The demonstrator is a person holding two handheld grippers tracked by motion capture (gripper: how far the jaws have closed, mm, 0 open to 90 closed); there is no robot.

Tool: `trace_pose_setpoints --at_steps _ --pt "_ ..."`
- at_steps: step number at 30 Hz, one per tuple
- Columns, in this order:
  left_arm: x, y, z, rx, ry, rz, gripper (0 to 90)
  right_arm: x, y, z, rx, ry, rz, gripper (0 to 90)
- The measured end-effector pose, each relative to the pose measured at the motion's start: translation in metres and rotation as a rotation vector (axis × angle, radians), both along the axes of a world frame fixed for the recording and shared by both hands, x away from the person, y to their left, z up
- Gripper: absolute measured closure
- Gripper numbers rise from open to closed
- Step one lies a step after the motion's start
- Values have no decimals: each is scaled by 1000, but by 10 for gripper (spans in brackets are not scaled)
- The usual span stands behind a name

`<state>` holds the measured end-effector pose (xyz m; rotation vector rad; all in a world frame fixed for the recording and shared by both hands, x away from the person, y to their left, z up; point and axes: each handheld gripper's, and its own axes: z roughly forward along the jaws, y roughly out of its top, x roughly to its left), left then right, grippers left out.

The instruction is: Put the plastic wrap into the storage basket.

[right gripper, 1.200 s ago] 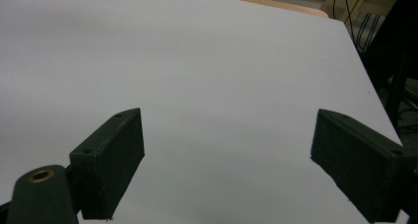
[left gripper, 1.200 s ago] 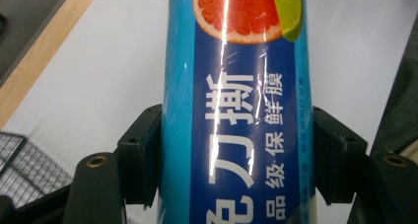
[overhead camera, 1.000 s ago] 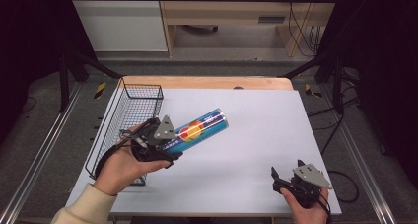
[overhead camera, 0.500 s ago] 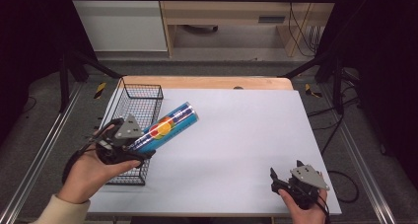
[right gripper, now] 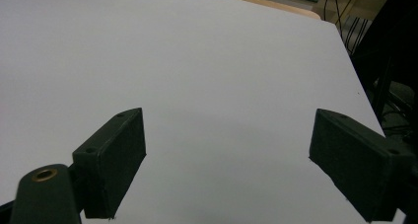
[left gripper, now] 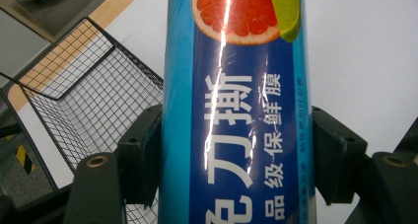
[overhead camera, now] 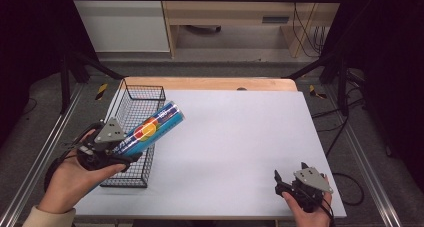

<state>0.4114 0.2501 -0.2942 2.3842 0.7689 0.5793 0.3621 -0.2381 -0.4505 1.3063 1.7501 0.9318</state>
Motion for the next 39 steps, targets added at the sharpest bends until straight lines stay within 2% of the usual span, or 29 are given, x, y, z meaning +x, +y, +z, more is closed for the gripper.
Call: trace_pose_setpoints --at_steps 7,10,13,21,25,32,35,39 --pt "-2 5 -1 -6 1 10 321 -1 1 1 -3 -7 2 142" --pt "-2 7 -1 -11 4 36 321 -2 3 4 -44 -37 -10 148" --pt "-1 9 -3 -11 4 49 321 -3 6 5 -53 -43 -5 148" --pt "-2 9 -2 -9 10 72 321 -2 4 4 -33 -26 0 141" --pt "-2 10 -3 -12 16 56 321 -2 3 4 -26 -16 1 135" --pt "-3 12 -3 -12 17 70 321 0 4 2 -26 -6 10 132" --pt "-2 12 -4 -8 24 84 321 -1 4 3 -20 -9 9 132" --pt "4 10 -4 22 35 95 321 -1 4 3 -19 -7 10 132"
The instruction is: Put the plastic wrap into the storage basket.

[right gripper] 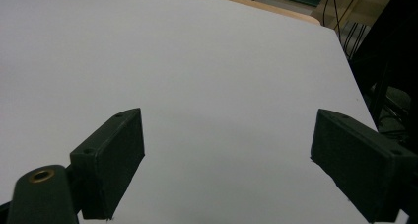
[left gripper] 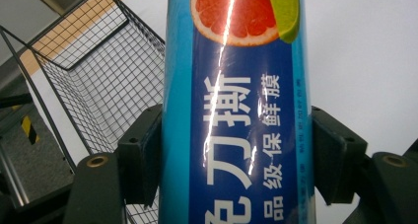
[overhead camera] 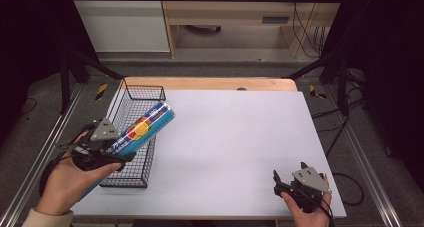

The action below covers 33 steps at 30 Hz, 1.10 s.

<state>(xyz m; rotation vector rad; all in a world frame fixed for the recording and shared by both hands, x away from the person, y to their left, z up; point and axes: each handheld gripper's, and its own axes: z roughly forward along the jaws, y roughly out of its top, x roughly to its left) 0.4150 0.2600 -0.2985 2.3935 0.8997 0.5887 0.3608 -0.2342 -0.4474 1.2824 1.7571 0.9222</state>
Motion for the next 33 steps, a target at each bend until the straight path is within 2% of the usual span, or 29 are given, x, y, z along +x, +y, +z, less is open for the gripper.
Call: trace_pose_setpoints --at_steps 5,7,10,13,15,23,27,29,31,33 --pt "7 -2 -3 21 11 18 321 0 0 0 -2 -5 -2 133" --pt "9 -2 -4 15 15 29 321 0 0 0 -1 0 -2 133" --pt "11 0 -4 11 15 81 322 0 1 0 3 6 -1 133" --pt "15 4 -5 32 18 108 321 -1 0 0 5 5 -3 133" --pt "17 7 -7 29 24 125 322 -1 0 0 6 3 -4 134" --pt "25 10 -11 77 41 187 321 0 1 -1 6 10 -2 135" --pt "28 11 -11 87 45 213 321 -1 1 -1 9 7 -5 136" --pt "30 11 -11 117 48 218 322 -2 2 0 13 3 -3 137" --pt "33 11 -13 125 41 215 322 -2 3 1 18 4 8 137" --pt "34 11 -14 137 50 215 322 -2 4 1 16 1 16 137"
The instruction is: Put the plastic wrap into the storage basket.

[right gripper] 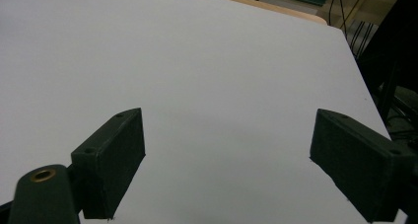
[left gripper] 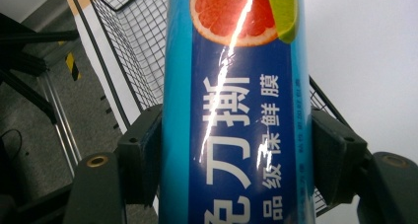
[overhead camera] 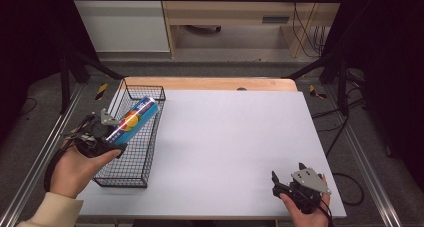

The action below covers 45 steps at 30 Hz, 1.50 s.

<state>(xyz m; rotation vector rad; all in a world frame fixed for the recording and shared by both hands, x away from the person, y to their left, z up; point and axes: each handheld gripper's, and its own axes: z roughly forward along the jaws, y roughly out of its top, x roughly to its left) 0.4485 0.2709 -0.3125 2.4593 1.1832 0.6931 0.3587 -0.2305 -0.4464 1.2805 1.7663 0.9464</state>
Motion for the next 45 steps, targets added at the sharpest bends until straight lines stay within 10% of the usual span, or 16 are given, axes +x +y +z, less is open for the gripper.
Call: trace_pose_setpoints --at_steps 45 --pt "2 0 -13 54 82 102 321 0 1 1 5 -2 15 138"
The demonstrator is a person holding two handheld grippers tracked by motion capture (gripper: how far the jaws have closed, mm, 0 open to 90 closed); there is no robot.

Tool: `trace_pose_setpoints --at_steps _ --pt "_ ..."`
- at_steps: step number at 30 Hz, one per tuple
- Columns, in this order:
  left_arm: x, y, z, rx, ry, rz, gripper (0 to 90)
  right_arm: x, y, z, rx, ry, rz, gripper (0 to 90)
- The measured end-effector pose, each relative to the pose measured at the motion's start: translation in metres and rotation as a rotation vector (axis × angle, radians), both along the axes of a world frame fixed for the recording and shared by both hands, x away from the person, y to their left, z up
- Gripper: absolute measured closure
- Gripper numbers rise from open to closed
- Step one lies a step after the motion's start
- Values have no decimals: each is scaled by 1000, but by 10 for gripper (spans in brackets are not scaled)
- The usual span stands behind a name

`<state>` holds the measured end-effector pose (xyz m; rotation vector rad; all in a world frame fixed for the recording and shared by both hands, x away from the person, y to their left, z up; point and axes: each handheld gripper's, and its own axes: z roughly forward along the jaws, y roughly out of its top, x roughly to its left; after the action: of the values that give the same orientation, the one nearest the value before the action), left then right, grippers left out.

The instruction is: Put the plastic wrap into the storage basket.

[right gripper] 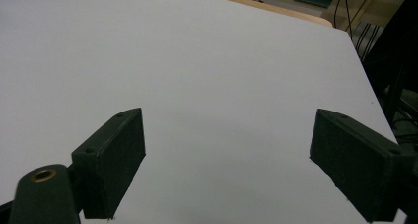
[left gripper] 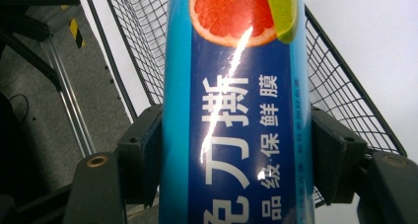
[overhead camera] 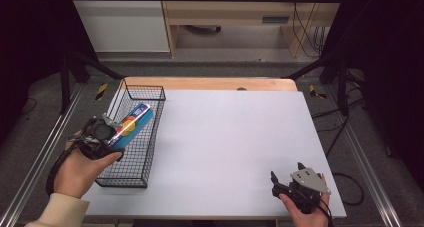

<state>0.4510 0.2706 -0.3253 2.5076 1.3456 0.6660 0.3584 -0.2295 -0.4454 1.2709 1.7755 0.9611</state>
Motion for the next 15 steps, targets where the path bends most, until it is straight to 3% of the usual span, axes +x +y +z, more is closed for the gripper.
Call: trace_pose_setpoints --at_steps 15 --pt "9 0 -10 26 22 47 321 0 0 0 -1 2 -1 138"
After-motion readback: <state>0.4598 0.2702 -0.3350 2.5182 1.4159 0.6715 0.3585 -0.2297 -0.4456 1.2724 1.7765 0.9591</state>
